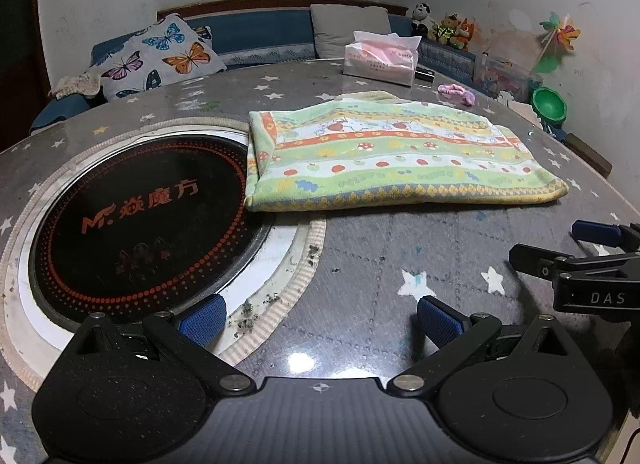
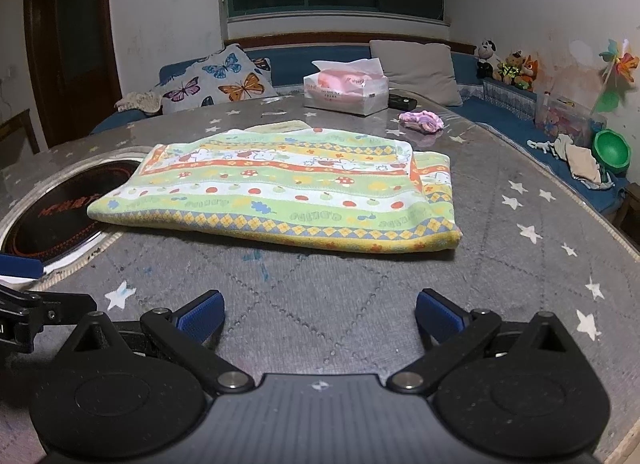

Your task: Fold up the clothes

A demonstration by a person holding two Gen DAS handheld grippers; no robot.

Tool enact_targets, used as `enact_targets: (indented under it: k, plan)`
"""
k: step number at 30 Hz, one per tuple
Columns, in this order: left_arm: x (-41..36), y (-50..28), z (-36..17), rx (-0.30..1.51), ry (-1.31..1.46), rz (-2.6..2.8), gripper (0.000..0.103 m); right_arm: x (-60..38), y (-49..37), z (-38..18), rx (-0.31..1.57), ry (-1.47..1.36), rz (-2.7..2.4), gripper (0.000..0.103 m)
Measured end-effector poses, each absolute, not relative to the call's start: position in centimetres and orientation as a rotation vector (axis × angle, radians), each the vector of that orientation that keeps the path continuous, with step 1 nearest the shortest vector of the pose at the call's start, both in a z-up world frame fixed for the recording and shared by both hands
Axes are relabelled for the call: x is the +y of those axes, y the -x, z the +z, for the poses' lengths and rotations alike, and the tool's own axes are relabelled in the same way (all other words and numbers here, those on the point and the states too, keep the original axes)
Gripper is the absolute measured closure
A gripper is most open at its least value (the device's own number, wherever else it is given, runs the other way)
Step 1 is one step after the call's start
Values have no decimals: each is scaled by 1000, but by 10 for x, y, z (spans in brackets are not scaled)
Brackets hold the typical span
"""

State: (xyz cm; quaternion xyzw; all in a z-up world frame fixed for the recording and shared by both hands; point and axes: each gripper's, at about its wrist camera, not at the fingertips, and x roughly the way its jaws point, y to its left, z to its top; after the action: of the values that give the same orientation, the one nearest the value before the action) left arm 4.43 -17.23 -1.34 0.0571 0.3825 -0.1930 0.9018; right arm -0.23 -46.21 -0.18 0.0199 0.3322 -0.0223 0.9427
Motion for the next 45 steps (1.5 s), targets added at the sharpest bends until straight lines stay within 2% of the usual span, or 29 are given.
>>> enact_targets:
  k: [45]
  plan:
    - [-174,-49,-16,796,-126,-396,0,-460,-1,-4,686,-17,-48,0]
